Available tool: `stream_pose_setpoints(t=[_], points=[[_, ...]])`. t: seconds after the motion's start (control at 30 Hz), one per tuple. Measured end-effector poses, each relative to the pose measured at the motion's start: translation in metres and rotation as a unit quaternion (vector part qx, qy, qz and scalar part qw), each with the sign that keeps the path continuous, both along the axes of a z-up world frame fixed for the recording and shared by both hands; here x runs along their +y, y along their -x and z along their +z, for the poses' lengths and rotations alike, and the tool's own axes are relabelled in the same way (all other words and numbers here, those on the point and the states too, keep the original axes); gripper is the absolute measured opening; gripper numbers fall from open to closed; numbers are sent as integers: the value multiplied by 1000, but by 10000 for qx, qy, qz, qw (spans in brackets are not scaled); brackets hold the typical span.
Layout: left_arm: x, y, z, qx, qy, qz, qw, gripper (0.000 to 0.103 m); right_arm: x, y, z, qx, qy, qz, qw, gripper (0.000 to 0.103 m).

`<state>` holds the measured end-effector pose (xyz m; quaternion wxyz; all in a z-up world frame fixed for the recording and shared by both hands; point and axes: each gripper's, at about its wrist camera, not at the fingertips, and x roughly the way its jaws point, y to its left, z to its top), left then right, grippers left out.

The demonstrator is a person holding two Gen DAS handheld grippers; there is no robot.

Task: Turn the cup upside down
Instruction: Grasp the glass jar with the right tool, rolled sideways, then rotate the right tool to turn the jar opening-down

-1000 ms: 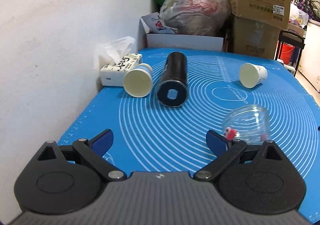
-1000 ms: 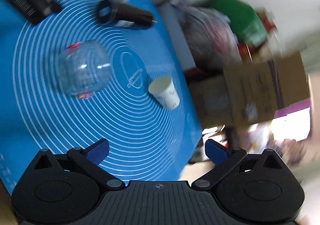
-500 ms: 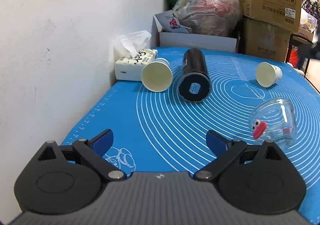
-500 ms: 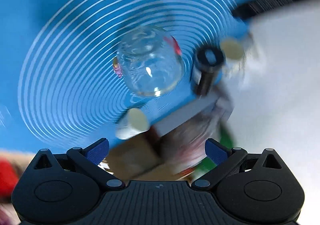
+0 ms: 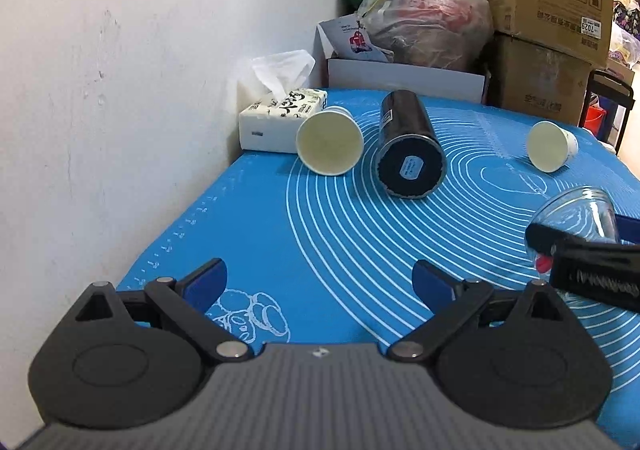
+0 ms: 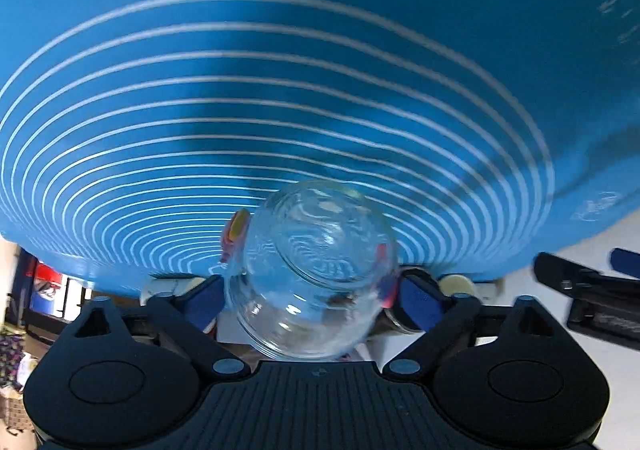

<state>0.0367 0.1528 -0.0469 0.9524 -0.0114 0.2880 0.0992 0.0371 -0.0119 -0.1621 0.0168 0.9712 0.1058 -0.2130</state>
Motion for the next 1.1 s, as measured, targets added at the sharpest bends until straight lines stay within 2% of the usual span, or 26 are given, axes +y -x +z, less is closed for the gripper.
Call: stream_pose_setpoints(t=[0.3,0.33,0.57,0.7,0.83,0.93,1.0,1.03,1.1], points=[[4,-5,-4,79,83,4,9999,98,-3,-5,3,315,129,158,9993,85],[3,-5,-4,86,60,0,9999,98,-12,-4,10,333,90,189,9992,85],[3,-6,-4,95,100,31,9999,98,-22,-6,21,615,-567,-68,9965,84],[1,-7,-4,92,102,12,9999,98,-11,5,31,920,-1425,-676,9832,84],[-1,-8,-4,110,80,2,9999,98,-5,14,36,988,-1955,-859,9719,84],[-2,-8,-3,88,88,17,9999,98,4,18,43,1034,-2410,-1173,9579,84],[-2,-8,-3,70,98,22,9999,98,12,17,52,1109,-2875,-1455,9401,84],[-2,-8,-3,70,103,21,9999,98,17,16,60,1188,-3199,-1693,9246,84],[-2,-8,-2,79,115,20,9999,98,27,15,76,1362,-3901,-2222,8831,84]])
